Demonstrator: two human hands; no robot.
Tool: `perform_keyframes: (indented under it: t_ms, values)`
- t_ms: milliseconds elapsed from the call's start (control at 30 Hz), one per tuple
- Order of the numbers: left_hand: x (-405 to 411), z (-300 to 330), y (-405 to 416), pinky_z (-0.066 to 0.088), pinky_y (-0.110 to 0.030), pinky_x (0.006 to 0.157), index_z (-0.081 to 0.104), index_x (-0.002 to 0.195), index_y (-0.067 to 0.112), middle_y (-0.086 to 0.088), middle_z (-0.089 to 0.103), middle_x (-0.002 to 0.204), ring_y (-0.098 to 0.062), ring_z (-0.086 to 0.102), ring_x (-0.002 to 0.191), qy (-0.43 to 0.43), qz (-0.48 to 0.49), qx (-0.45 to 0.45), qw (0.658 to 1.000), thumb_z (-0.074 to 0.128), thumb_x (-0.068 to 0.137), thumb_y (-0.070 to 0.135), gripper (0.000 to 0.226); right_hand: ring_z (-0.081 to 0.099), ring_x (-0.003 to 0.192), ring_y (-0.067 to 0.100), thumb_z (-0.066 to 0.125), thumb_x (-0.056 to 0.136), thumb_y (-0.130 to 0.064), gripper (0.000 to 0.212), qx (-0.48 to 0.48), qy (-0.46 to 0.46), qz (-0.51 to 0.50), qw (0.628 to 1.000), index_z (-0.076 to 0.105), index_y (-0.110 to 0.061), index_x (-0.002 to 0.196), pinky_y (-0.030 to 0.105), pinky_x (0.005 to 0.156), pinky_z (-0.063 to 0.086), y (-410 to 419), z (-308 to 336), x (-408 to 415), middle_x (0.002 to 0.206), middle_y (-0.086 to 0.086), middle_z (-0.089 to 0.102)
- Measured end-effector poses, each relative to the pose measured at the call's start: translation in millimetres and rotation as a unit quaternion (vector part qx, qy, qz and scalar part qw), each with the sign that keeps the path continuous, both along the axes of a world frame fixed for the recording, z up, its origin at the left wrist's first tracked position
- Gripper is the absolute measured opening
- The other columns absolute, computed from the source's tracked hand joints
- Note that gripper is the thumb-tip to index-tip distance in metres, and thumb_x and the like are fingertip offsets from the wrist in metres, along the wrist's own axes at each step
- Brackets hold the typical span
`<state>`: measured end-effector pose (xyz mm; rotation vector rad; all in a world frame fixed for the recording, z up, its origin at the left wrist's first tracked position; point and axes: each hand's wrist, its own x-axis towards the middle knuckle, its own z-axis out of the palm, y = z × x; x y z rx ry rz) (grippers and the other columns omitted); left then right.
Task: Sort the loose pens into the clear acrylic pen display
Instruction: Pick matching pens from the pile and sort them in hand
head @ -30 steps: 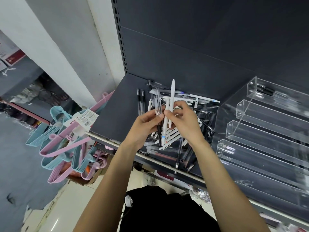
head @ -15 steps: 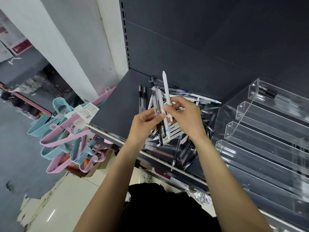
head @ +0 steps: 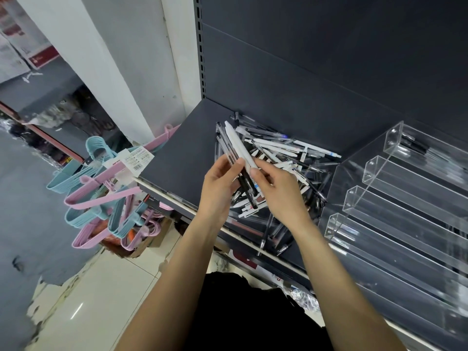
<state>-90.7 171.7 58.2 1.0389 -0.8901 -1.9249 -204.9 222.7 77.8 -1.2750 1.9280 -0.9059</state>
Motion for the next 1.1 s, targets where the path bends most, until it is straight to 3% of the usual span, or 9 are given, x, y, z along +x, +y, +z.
perform_keyframes:
  t_ms: [133, 233, 400, 500, 600, 700, 800, 967, 1100]
  values:
    - [-14, 6, 8, 0.055, -0.032, 0.084, 0.058, 0.103, 0.014, -0.006, 0.068, 0.110, -0.019, 0.065, 0.100, 0.088, 0.041, 0.061, 0.993, 0.042, 0.101, 0.011, 0.016, 0.055, 0.061, 0.004, 0.051, 0.096, -0.028, 0.047, -0.007, -0.029, -0.011, 1.000, 0.035, -0.035, 0.140, 0.026, 0.061, 0.049, -1, -4, 6, 0.082, -0.009, 0.064]
    - [-18, 6, 8, 0.056, -0.029, 0.080, 0.057, 0.096, 0.015, -0.005, 0.068, 0.117, -0.016, 0.065, 0.107, 0.147, 0.049, 0.087, 0.984, 0.039, 0.101, 0.010, 0.020, 0.058, 0.058, 0.019, 0.056, 0.094, -0.025, 0.033, -0.021, -0.053, -0.037, 0.998, 0.039, -0.026, 0.121, 0.045, 0.061, 0.052, -1, -3, 6, 0.074, -0.003, 0.065]
    - [-19, -1, 4, 0.054, -0.028, 0.084, 0.062, 0.114, 0.014, 0.003, 0.071, 0.107, -0.010, 0.066, 0.097, 0.184, 0.048, 0.118, 0.975, 0.047, 0.097, 0.012, 0.022, 0.058, 0.050, 0.021, 0.061, 0.090, -0.027, 0.024, -0.020, -0.062, -0.050, 0.997, 0.041, -0.025, 0.103, 0.045, 0.059, 0.052, 0, 6, 6, 0.068, -0.002, 0.067]
    - [-20, -3, 2, 0.056, -0.030, 0.085, 0.061, 0.114, 0.013, 0.001, 0.070, 0.101, -0.012, 0.067, 0.092, 0.196, 0.066, 0.140, 0.968, 0.046, 0.098, 0.010, 0.023, 0.061, 0.057, 0.010, 0.053, 0.094, -0.038, 0.021, 0.019, 0.098, -0.006, 0.995, 0.046, -0.025, 0.108, 0.033, 0.057, 0.051, 2, 16, 1, 0.081, -0.007, 0.070]
    - [-17, -6, -2, 0.057, -0.032, 0.084, 0.061, 0.115, 0.013, 0.000, 0.072, 0.097, -0.012, 0.069, 0.089, 0.189, 0.059, 0.151, 0.969, 0.044, 0.099, 0.009, 0.023, 0.063, 0.074, 0.008, 0.050, 0.094, -0.044, 0.025, 0.008, 0.306, -0.004, 0.952, 0.062, -0.024, 0.104, 0.025, 0.062, 0.043, -10, 33, -21, 0.091, -0.009, 0.069]
    - [-11, -4, -4, 0.057, -0.030, 0.080, 0.057, 0.120, 0.011, -0.001, 0.072, 0.097, -0.013, 0.069, 0.089, 0.145, -0.024, 0.122, 0.982, 0.041, 0.100, 0.009, 0.026, 0.058, 0.087, 0.009, 0.060, 0.088, -0.040, 0.019, -0.087, 0.240, 0.053, 0.966, 0.068, -0.029, 0.102, 0.027, 0.074, 0.043, -42, 49, -39, 0.094, -0.013, 0.063]
    - [-7, -1, -4, 0.056, -0.027, 0.077, 0.060, 0.117, 0.014, 0.000, 0.073, 0.099, -0.014, 0.069, 0.089, 0.095, -0.108, 0.092, 0.985, 0.042, 0.100, 0.011, 0.025, 0.046, 0.097, 0.008, 0.064, 0.085, -0.042, 0.035, -0.009, 0.181, 0.188, 0.965, 0.062, -0.030, 0.118, 0.023, 0.081, 0.034, -77, 45, -44, 0.101, -0.013, 0.053]
    - [1, 4, -4, 0.056, -0.026, 0.077, 0.062, 0.115, 0.015, 0.001, 0.073, 0.098, -0.011, 0.069, 0.088, 0.080, -0.165, 0.075, 0.980, 0.043, 0.099, 0.010, 0.025, 0.045, 0.068, -0.001, 0.069, 0.081, -0.039, 0.028, 0.074, 0.047, 0.283, 0.955, 0.073, -0.025, 0.105, 0.013, 0.065, 0.035, -100, 44, -48, 0.083, -0.013, 0.061]
    - [4, 4, -2, 0.056, -0.026, 0.078, 0.060, 0.116, 0.012, 0.001, 0.073, 0.097, -0.011, 0.069, 0.087, 0.082, -0.179, 0.065, 0.978, 0.041, 0.099, 0.008, 0.025, 0.047, 0.065, -0.007, 0.073, 0.079, -0.031, 0.024, 0.073, 0.034, 0.327, 0.941, 0.074, -0.023, 0.103, 0.006, 0.063, 0.034, -104, 48, -46, 0.075, -0.016, 0.059]
